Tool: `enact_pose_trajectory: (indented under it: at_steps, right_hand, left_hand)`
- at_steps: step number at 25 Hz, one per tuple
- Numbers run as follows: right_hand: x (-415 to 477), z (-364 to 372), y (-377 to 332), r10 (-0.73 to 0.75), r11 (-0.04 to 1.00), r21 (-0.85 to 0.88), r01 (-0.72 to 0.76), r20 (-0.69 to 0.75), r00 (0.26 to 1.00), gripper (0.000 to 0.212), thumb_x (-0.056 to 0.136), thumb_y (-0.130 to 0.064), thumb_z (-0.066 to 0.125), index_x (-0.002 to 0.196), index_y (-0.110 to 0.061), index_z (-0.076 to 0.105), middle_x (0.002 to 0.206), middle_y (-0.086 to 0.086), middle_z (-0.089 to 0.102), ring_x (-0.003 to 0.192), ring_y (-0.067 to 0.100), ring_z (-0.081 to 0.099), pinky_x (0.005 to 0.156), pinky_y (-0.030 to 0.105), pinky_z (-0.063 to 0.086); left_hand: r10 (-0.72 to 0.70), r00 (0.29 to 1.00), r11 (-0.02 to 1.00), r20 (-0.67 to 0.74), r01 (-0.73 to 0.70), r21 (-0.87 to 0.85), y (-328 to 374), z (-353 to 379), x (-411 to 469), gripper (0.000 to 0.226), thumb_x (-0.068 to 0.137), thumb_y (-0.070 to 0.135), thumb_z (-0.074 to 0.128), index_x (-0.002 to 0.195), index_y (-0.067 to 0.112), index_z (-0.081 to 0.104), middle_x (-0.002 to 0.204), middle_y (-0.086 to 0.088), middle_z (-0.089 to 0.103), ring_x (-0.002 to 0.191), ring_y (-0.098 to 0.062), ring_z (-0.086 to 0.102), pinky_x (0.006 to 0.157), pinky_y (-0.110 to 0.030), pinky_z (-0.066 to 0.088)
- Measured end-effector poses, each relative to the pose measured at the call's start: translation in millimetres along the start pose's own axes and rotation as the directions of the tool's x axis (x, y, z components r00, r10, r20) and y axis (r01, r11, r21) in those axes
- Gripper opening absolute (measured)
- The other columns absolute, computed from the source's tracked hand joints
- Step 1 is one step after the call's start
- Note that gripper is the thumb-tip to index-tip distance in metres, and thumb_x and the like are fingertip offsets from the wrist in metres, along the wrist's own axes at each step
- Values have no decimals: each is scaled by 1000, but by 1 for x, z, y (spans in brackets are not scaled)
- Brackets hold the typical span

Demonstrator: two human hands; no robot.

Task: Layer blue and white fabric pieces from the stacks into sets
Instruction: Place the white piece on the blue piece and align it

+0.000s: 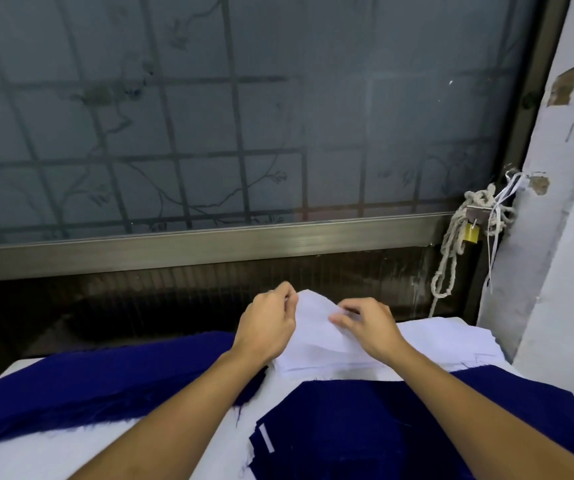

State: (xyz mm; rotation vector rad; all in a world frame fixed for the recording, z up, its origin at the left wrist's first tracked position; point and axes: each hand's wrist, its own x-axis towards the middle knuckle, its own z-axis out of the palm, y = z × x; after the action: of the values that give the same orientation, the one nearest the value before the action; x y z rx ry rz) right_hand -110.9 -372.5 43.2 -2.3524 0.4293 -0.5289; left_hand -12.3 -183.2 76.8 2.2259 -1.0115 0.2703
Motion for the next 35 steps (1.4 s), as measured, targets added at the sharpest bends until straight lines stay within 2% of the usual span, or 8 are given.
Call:
enact_pose_trajectory:
  at_steps: [6,13,17,21,26,29,31,35]
  right_hand:
    - [-28,-35,-17,37,999,-41,-32,119,992,25,92,-31,74,85,-7,74,72,8,58,69,16,53,65,34,43]
    - [-63,-52,-48,49,999,6,-50,98,994,18,93,-29,73,77,-19,75,69,0,60,69,14,56,64,30,41]
    - [-86,-49,-66,61,994,85,-66,69,996,28,93,-30,72,77,-7,75,65,4,56,64,15,52,60,26,39]
    - [-107,-59,-86,58,958,280,-57,6,998,20,93,-31,72,85,-14,79,77,4,74,73,17,68,66,22,49]
    - [-154,-48,-85,61,876,476,-81,58,996,10,91,-26,74,98,-21,79,92,-2,78,90,15,74,85,32,57]
    - [-185,-34,-70,99,851,513,-112,53,994,11,86,-22,80,97,-19,78,78,13,67,84,12,70,85,25,48]
    - [-207,-25,-60,118,852,501,-149,92,989,11,84,-20,82,95,-22,79,86,25,66,87,13,72,83,23,46]
    - [-244,-13,-39,120,890,415,-190,190,974,14,84,-23,81,95,-33,79,88,20,67,85,13,71,80,22,47]
  left_hand:
    - [-159,976,986,-151,148,-80,-26,-69,-33,24,108,35,41,86,29,49,70,4,61,63,-16,58,58,-40,48]
    - [-353,914,936,-202,340,-97,-74,-137,-88,26,108,34,43,89,20,53,75,-3,63,68,-18,60,56,-30,45]
    - [-431,874,902,-226,407,-144,-89,-166,-119,26,107,35,48,92,15,57,79,-5,63,76,-21,62,58,-28,41]
    - [-473,831,864,-292,374,-337,-93,-203,-145,25,99,39,63,86,18,66,72,-3,64,66,-20,59,61,-35,50]
    - [-503,809,826,-304,348,-443,-92,-202,-210,25,96,38,69,82,17,70,63,8,64,59,-13,56,51,-30,46]
    - [-514,814,824,-271,380,-420,-99,-183,-252,25,97,36,67,83,16,70,69,4,65,61,-12,54,48,-26,42]
    - [-507,832,830,-223,402,-387,-106,-172,-276,22,97,34,67,83,18,71,70,8,67,61,-7,56,52,-22,42]
    - [-477,866,860,-148,425,-283,-116,-155,-308,17,94,31,71,79,24,70,75,19,70,75,3,64,69,-19,45]
